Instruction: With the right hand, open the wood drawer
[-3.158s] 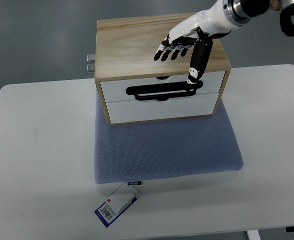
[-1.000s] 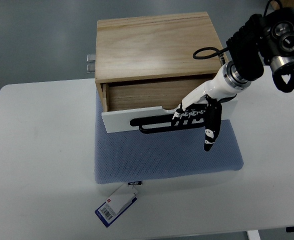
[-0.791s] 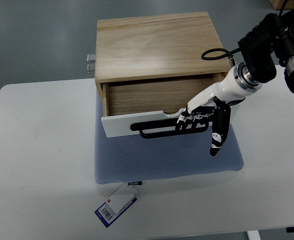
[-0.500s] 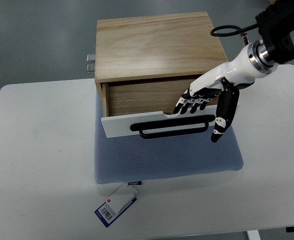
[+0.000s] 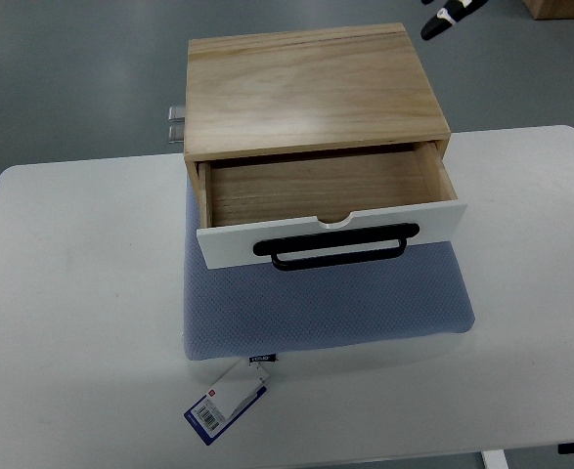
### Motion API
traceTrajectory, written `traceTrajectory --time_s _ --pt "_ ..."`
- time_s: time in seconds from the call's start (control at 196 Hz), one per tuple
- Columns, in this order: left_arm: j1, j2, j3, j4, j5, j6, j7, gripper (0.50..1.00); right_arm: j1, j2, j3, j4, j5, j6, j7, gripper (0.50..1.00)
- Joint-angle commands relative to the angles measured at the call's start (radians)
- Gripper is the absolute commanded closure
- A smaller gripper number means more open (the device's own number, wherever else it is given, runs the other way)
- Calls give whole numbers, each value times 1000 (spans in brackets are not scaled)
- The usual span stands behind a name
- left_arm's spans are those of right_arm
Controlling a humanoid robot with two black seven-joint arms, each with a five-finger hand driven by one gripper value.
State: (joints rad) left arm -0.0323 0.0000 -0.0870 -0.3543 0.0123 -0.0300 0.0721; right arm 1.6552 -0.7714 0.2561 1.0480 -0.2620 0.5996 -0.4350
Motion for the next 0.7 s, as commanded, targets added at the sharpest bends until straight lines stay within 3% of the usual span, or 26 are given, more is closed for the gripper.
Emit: traceTrajectory --time_s 0.0,0.107,0.173,0.255,0.352,0.418,0.607,0.612,0.694 --pt "0 0 1 2 0 1 0 500 -118 57 109 -191 -2 -57 59 560" --pt "0 0 1 2 0 1 0 500 -230 112 209 -326 4 -138 110 558" --pt "0 0 1 2 0 1 0 500 -310 153 284 -416 13 -201 177 560" --pt "0 0 0 2 0 1 0 500 -416 208 402 -506 17 -248 311 558" --pt "0 0 0 0 -2 2 0 500 -544 238 557 -565 17 -248 469 558" --pt "0 0 0 0 0 2 0 500 -629 259 641 -576 18 -245 532 558" --pt "0 0 0 -2 0 4 0 500 -769 348 756 -579 110 -239 562 558" --pt "0 0 0 0 0 2 0 500 -805 384 784 -579 188 -238 562 558" --pt "0 0 0 0 0 4 0 500 -833 422 795 -579 296 -231 564 556"
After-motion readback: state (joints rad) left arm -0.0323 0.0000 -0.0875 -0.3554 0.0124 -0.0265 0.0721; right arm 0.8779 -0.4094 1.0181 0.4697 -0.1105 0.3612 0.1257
